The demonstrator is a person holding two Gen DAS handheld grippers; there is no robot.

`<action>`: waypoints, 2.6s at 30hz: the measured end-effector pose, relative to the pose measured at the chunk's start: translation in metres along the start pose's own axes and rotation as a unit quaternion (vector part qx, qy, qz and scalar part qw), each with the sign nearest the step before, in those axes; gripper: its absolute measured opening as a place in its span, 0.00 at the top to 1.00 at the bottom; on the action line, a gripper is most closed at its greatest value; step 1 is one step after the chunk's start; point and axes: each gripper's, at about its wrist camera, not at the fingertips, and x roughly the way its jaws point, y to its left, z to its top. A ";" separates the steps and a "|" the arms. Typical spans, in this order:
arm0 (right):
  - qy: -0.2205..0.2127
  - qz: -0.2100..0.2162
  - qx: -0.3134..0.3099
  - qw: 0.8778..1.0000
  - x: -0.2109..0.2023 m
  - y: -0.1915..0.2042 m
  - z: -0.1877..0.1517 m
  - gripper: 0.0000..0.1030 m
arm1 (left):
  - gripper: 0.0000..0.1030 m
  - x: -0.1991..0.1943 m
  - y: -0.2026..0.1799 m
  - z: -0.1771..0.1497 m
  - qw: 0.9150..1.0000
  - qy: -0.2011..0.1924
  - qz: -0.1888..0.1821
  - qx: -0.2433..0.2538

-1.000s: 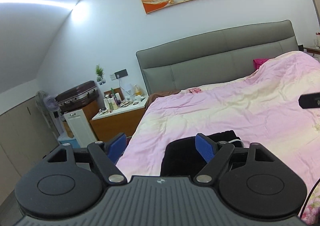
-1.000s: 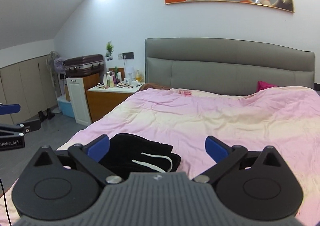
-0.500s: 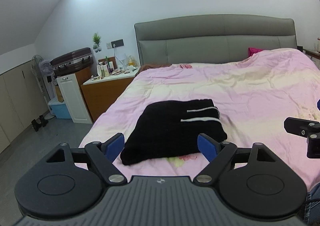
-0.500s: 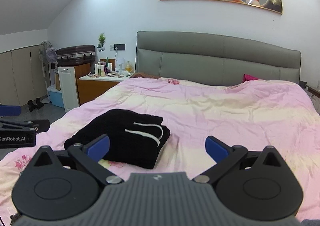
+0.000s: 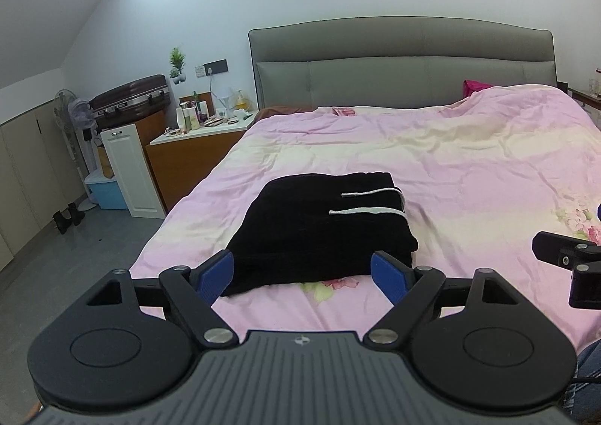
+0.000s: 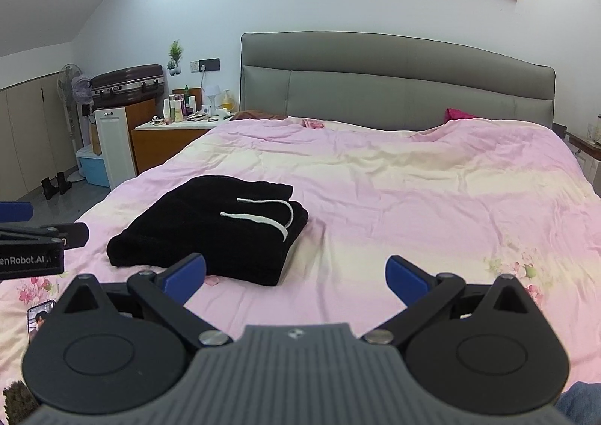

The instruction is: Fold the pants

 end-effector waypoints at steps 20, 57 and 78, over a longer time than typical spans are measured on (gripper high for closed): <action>-0.004 -0.010 0.004 1.000 -0.011 -0.005 -0.001 0.05 | 0.06 -0.004 0.005 0.005 1.000 -0.001 -0.015 -0.003; -0.021 -0.027 -0.001 0.999 -0.025 -0.004 0.000 0.05 | 0.06 -0.015 0.003 0.017 0.999 -0.018 -0.023 -0.015; -0.030 -0.032 0.002 0.999 -0.035 -0.002 0.001 0.05 | 0.06 -0.018 0.003 0.016 0.999 -0.021 -0.039 -0.017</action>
